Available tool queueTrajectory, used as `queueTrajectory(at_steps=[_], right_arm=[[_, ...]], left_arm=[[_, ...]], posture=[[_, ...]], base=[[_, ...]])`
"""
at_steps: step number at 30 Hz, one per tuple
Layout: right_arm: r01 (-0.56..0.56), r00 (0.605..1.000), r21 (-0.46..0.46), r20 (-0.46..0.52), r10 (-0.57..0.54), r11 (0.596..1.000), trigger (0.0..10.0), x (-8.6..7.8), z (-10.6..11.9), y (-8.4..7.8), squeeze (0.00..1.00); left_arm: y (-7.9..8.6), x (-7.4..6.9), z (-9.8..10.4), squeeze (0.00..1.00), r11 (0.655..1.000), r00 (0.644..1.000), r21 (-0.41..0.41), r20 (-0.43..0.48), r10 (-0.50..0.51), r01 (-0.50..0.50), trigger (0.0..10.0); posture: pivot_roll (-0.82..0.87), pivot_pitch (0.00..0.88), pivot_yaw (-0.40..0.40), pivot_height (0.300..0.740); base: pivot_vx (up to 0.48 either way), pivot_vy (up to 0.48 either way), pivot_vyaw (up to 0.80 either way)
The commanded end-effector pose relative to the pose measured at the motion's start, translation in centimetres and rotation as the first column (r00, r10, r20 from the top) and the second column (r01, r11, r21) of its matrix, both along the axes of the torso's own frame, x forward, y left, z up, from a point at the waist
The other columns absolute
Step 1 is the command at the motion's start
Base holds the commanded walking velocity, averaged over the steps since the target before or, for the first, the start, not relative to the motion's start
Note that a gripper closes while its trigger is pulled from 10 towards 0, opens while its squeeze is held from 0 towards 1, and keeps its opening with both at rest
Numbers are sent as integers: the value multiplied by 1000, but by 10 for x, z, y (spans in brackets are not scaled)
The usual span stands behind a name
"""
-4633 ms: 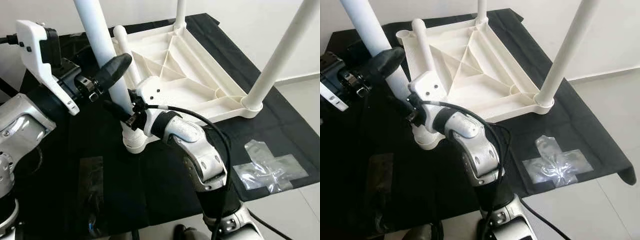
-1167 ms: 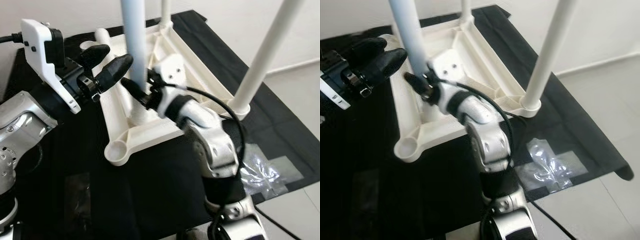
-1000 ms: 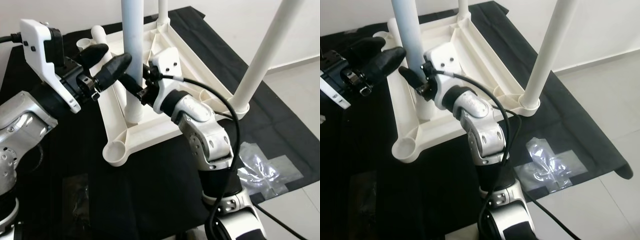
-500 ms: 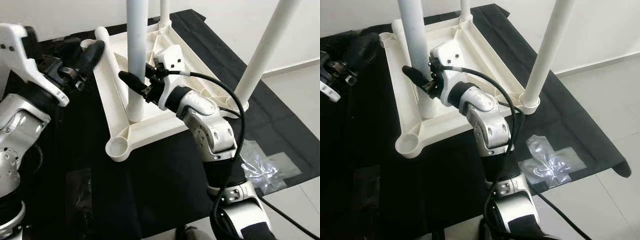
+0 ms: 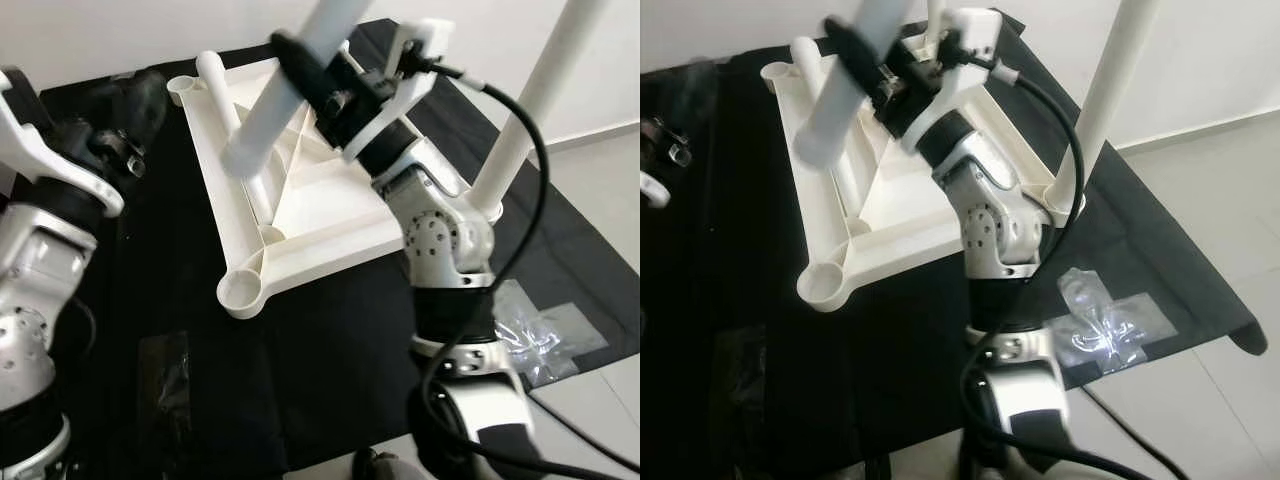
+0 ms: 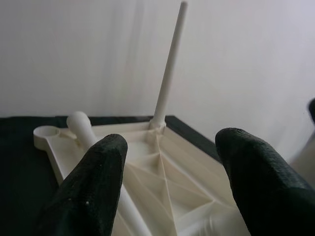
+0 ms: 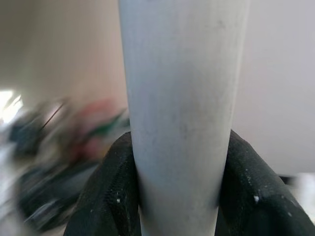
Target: Building children table
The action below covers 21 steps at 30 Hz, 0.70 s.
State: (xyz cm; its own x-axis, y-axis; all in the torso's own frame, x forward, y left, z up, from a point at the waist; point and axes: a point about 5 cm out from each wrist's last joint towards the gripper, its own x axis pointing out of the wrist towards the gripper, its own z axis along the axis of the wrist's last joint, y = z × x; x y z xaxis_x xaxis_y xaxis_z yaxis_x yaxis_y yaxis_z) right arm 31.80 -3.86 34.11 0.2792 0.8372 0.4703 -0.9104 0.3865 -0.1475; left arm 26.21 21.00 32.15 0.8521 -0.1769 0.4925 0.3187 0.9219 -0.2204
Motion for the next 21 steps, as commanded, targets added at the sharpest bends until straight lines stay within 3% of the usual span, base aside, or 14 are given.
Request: queueTrajectory(at_steps=[1, 2, 5, 7, 8, 11, 12, 15, 19, 21], right_arm=[[-138, 983, -235, 86, 162, 962, 10000, -14, -14, 8, 0], [-138, 983, -235, 86, 162, 962, 10000, -14, -14, 8, 0], [-208, 957, -463, 86, 277, 862, 10000, -11, -32, 1, 0], [-208, 957, -463, 86, 277, 862, 10000, -11, -32, 1, 0], [-219, 953, -498, 76, 295, 839, 10000, -8, -37, 0, 0], [-204, 968, -472, 34, 249, 858, 10000, 6, -41, 11, 0], [-204, 968, -472, 34, 249, 858, 10000, 6, -41, 11, 0], [-209, 970, -446, 21, 244, 870, 10000, 6, -41, 18, 0], [-220, 967, -439, 20, 255, 871, 10000, 5, -39, 18, 0], [-230, 966, -422, 13, 259, 877, 10000, 5, -37, 17, 0]], left_arm=[[-3, -4, -5, 0, 998, 1000, 60, 2, 19, -19, 10000], [-3, -4, -5, 0, 998, 1000, 60, 2, 19, -19, 10000], [4, -5, -24, 0, 982, 993, 165, -61, 104, -93, 10000], [4, -5, -24, 0, 982, 993, 165, -61, 104, -93, 10000], [8, -5, -33, 0, 971, 985, 202, -92, 149, -128, 10000], [17, -11, -68, 0, 944, 939, 250, -213, 270, -214, 10000], [17, -11, -68, 0, 944, 939, 250, -213, 270, -214, 10000], [14, -22, -96, 0, 937, 889, 219, -316, 331, -271, 10000], [9, -29, -106, 0, 936, 867, 200, -360, 345, -289, 10000], [4, -33, -115, 0, 937, 855, 191, -386, 347, -293, 10000]], posture=[[35, 215, 12, 740], [35, 215, 12, 740], [22, 222, 14, 740], [22, 222, 14, 740], [24, 229, 12, 740], [31, 236, 7, 740], [31, 236, 7, 740], [46, 246, 1, 740], [48, 248, 2, 740], [43, 240, 1, 740]], base=[[0, 0, 0], [0, 0, 0], [0, 0, 0], [0, 0, 0], [0, 0, 0], [0, 0, 0], [0, 0, 0], [0, 0, 0], [0, 0, 0], [0, 480, 0]])
